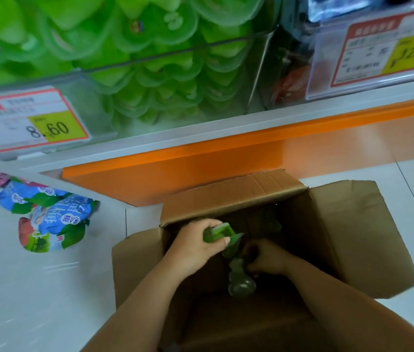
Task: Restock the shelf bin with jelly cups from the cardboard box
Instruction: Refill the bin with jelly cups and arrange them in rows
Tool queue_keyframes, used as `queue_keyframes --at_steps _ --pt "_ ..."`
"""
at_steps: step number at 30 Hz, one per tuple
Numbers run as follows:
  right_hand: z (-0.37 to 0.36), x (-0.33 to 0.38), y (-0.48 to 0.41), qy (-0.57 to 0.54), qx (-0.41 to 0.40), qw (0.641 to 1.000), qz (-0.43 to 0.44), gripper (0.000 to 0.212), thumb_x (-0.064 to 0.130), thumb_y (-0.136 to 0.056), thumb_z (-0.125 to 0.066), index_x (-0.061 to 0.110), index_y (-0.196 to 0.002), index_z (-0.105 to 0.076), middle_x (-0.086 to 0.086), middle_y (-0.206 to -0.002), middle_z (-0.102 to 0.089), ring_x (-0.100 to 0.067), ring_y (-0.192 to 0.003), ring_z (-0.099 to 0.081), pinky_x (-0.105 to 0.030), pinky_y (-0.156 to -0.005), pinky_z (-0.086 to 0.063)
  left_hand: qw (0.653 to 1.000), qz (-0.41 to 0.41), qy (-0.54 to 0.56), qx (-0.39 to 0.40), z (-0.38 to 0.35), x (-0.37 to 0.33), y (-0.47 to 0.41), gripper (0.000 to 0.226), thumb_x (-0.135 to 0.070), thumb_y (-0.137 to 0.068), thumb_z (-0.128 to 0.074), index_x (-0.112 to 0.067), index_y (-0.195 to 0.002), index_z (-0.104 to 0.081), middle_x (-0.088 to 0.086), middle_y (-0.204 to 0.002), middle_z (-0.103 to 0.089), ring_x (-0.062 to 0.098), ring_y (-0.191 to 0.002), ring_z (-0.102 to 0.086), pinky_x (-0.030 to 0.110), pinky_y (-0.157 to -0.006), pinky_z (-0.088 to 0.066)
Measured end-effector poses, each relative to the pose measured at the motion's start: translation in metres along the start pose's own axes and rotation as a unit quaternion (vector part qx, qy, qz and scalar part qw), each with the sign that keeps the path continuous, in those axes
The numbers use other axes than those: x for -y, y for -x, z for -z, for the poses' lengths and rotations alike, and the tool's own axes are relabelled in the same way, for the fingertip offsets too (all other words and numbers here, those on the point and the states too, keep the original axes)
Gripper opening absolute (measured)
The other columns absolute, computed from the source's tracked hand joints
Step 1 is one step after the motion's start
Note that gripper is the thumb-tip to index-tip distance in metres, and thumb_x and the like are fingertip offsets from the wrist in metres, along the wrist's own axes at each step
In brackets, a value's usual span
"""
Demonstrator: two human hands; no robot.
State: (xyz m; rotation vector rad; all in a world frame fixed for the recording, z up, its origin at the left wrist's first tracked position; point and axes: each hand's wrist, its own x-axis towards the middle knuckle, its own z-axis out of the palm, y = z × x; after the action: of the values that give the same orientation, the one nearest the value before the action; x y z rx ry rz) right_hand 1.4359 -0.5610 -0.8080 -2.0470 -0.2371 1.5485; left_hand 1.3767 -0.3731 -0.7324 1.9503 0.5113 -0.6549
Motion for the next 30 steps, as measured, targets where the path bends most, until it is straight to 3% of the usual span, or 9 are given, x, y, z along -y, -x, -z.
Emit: queue_keyframes --at_steps 2,5,8,11,14,18,20,26,30 --pt "0.004 0.005 0.005 0.026 -0.007 1.000 -0.004 0.033 -0.001 -0.080 -0.066 0.000 -0.112 -0.058 -0.009 -0.099 -0.058 -0.012 -0.075 -0.060 -0.018 -0.059 -0.053 1.000 -0.008 -0.010 -0.006 0.004 -0.003 0.007 0.037 -0.039 -0.086 -0.064 -0.033 -0.122 -0.055 -0.015 -0.111 -0.053 0.009 -0.098 -0.057 0.026 -0.083 -0.048" --pt "0.003 0.008 0.014 0.061 -0.031 0.997 0.032 0.040 0.007 -0.077 -0.073 0.006 -0.114 -0.060 -0.007 -0.109 -0.062 -0.017 -0.102 -0.059 -0.023 -0.078 -0.049 0.999 -0.022 -0.020 -0.027 0.010 -0.009 0.020 0.035 -0.040 -0.086 -0.064 -0.034 -0.120 -0.055 -0.018 -0.109 -0.053 0.006 -0.095 -0.057 0.026 -0.083 -0.050" --pt "-0.007 0.011 0.019 0.031 -0.033 0.997 0.060 0.052 0.012 -0.076 -0.076 0.009 -0.124 -0.056 0.000 -0.115 -0.060 -0.011 -0.104 -0.056 -0.017 -0.081 -0.045 0.997 -0.036 -0.013 -0.064 0.014 -0.013 0.037 0.031 -0.039 -0.086 -0.064 -0.038 -0.116 -0.055 -0.019 -0.106 -0.054 0.003 -0.093 -0.057 0.022 -0.080 -0.049" --pt "-0.018 0.015 0.013 -0.032 -0.074 0.996 0.039 0.087 0.006 -0.069 -0.081 0.008 -0.142 -0.032 -0.010 -0.130 -0.053 -0.023 -0.116 -0.054 -0.024 -0.083 -0.049 0.993 -0.053 0.005 -0.105 0.020 -0.010 0.057 0.029 -0.037 -0.086 -0.064 -0.043 -0.113 -0.054 -0.025 -0.103 -0.055 -0.001 -0.095 -0.057 0.024 -0.083 -0.052" --pt "-0.023 0.024 0.001 -0.040 -0.091 0.994 0.040 0.109 0.009 -0.066 -0.083 0.012 -0.149 -0.012 -0.009 -0.144 -0.040 -0.023 -0.134 -0.037 -0.024 -0.100 -0.035 0.986 -0.059 0.028 -0.156 0.031 -0.009 0.070 0.028 -0.036 -0.085 -0.065 -0.049 -0.107 -0.053 -0.028 -0.102 -0.056 -0.002 -0.096 -0.057 0.022 -0.082 -0.052" --pt "-0.034 0.034 -0.023 -0.001 -0.075 0.997 0.025 0.103 0.013 -0.077 -0.075 0.023 -0.150 -0.004 -0.013 -0.153 -0.020 -0.029 -0.140 -0.026 -0.035 -0.110 -0.030 0.981 -0.048 0.030 -0.187 0.041 -0.011 0.068 0.030 -0.035 -0.085 -0.065 -0.053 -0.104 -0.050 -0.032 -0.099 -0.055 -0.006 -0.096 -0.056 0.018 -0.079 -0.051" --pt "-0.041 0.033 -0.033 0.040 -0.085 0.995 0.011 0.096 0.016 -0.081 -0.071 0.028 -0.149 -0.005 -0.017 -0.154 -0.009 -0.032 -0.141 -0.022 -0.038 -0.112 -0.029 0.981 -0.039 0.033 -0.189 0.041 -0.009 0.062 0.031 -0.035 -0.085 -0.065 -0.050 -0.109 -0.051 -0.029 -0.102 -0.056 -0.004 -0.098 -0.056 0.023 -0.083 -0.053" --pt "-0.047 0.031 -0.054 0.114 -0.119 0.986 -0.008 0.084 0.036 -0.090 -0.057 0.027 -0.150 0.001 -0.016 -0.152 -0.018 -0.027 -0.140 -0.026 -0.039 -0.114 -0.024 0.981 -0.024 0.036 -0.189 0.039 -0.009 0.049 0.037 -0.032 -0.085 -0.065 -0.038 -0.120 -0.055 -0.027 -0.107 -0.055 -0.003 -0.100 -0.055 0.035 -0.084 -0.056" --pt "-0.044 0.033 -0.065 0.059 -0.120 0.991 0.009 0.082 0.025 -0.085 -0.064 0.024 -0.150 -0.013 -0.015 -0.148 -0.031 -0.029 -0.133 -0.036 -0.039 -0.110 -0.031 0.982 -0.027 0.038 -0.184 0.043 -0.008 0.045 0.035 -0.034 -0.085 -0.065 -0.044 -0.116 -0.052 -0.028 -0.106 -0.054 -0.004 -0.100 -0.055 0.034 -0.084 -0.056"
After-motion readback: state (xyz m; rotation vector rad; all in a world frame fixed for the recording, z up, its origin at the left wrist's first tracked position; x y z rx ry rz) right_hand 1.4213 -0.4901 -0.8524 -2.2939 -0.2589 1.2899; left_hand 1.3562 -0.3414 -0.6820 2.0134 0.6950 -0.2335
